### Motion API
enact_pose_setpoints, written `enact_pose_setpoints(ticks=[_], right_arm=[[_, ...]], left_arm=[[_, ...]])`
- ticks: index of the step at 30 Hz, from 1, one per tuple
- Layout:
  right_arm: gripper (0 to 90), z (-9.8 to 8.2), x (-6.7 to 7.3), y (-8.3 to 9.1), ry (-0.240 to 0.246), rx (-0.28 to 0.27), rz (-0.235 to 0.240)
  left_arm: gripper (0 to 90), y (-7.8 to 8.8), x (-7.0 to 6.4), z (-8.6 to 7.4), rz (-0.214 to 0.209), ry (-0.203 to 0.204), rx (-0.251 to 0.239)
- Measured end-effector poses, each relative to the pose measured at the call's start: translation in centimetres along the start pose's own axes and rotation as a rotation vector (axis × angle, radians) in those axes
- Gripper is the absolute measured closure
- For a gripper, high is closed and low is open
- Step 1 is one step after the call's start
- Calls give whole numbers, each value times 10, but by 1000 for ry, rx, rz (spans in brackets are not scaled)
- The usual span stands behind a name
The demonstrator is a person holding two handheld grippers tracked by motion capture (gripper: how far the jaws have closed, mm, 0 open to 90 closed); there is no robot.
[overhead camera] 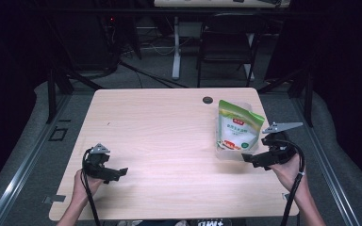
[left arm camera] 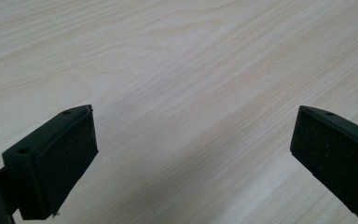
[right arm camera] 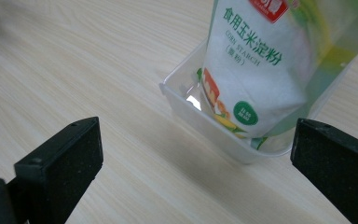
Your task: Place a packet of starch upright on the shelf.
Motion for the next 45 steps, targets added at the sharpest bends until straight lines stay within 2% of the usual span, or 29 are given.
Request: enact_pose_setpoints(ticks=[4,6,7,13,18,19,20,22,24,30,32,36,37,38,41,43,45], right_arm=[[21,-16,7,-7,17,26,2],[21,-19,9,-8,14,30,5],[20,-27,11,-13,14,53,14],[20,-44,16,-22,4,89,40],[19,-58,18,-29,-10,122,54],[19,-65,19,-33,-4,145,59],[19,-67,19,-34,-6,150,62],[19,-75,21,-39,-14,160,80],[19,-78,22,-41,-26,160,80],[5,-104,25,-51,-35,202,88],[1,-108,25,-53,-40,211,108],[0,-112,26,-51,-47,197,105],[0,-112,26,-51,-58,175,100],[0,-112,25,-48,-47,183,105],[1,-109,23,-44,-42,157,91],[26,-109,23,-44,-43,153,106],[31,-107,22,-43,-40,135,98]], left_arm=[[5,0,1,0,11,1,-11],[5,0,0,0,9,2,-10],[5,0,0,0,7,2,-6],[5,1,0,-1,-1,2,0],[5,1,1,0,12,0,-12],[5,1,1,0,12,-1,-12],[5,1,0,-1,3,2,-5],[5,1,0,-1,12,2,-13],[5,1,1,-1,12,3,-10],[5,1,0,-2,4,2,2],[5,1,0,-2,2,3,1],[5,1,1,-2,2,0,-1],[5,1,1,-2,1,0,-1],[5,1,0,-2,-2,3,0],[5,0,0,-2,2,-4,8],[5,-1,0,-2,10,-8,12],[5,-2,2,-2,10,6,8]])
Point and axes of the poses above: each handheld gripper's, and its own axes: y roughly backward along the jaws, z roughly out of its top, x roughly to its left, the point moved 7 cm from there along -y, roughly forward along the jaws, and after that the axes turned 8 degrees about -x, right-handed, at the moved point
